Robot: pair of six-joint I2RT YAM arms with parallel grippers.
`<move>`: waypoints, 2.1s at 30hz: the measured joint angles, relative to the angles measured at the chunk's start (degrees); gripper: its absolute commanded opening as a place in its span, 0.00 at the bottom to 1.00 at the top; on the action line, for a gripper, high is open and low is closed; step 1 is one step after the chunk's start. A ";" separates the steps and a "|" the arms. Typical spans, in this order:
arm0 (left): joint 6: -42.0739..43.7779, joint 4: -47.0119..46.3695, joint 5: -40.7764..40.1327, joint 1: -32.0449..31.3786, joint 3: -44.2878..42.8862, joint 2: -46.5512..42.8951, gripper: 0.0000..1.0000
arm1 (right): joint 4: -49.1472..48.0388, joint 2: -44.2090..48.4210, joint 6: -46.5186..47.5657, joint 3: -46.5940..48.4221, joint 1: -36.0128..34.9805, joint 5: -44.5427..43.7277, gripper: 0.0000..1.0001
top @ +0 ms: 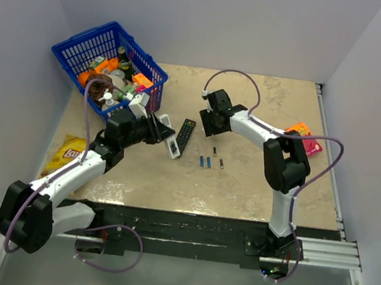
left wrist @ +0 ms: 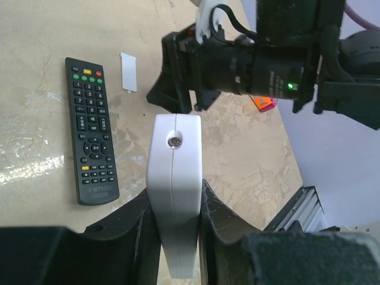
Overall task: Load the batteries into the remote control
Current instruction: Pick up the battery cover at the center of the board.
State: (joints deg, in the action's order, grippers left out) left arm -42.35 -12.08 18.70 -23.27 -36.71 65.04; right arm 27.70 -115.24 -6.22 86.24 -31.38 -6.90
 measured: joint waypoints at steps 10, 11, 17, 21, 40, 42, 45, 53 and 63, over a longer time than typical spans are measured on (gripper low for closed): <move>1.29 5.05 -1.20 -0.02 -0.07 -2.49 0.00 | -8.04 -11.08 4.13 10.38 0.24 -1.68 0.50; 1.36 5.42 -1.22 -0.02 -0.07 -2.58 0.00 | -8.41 -12.04 4.20 11.32 0.26 -2.14 0.49; 1.49 6.38 -1.42 0.00 -0.07 -2.69 0.00 | -9.11 -14.36 3.96 13.38 0.61 -4.20 0.45; 1.49 6.62 -1.42 0.00 -0.07 -2.69 0.00 | -8.72 -15.02 3.61 14.19 1.20 -5.33 0.43; 1.49 6.01 -0.83 0.00 -0.35 -1.95 0.00 | -2.97 -6.03 -4.44 2.23 4.68 -5.79 0.39; 1.46 5.90 -0.68 0.00 -0.48 -1.90 0.00 | -2.08 -4.61 -5.18 0.39 4.79 -5.53 0.39; 1.49 5.73 -0.42 0.00 -0.59 -1.86 0.00 | -1.79 -2.71 -5.60 -2.25 4.81 -4.20 0.40; 1.46 5.68 0.15 0.00 -1.11 -1.31 0.00 | 1.40 -0.07 -2.56 -3.93 4.76 0.00 0.44; 1.46 5.55 0.59 0.00 -1.36 -1.18 0.00 | 10.38 -1.57 12.44 10.82 4.76 7.10 0.59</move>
State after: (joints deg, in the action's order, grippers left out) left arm -40.88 -6.52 19.29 -23.27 -38.06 63.86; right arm 38.09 -116.81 6.22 97.06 -26.61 0.21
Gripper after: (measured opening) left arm 0.301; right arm 0.573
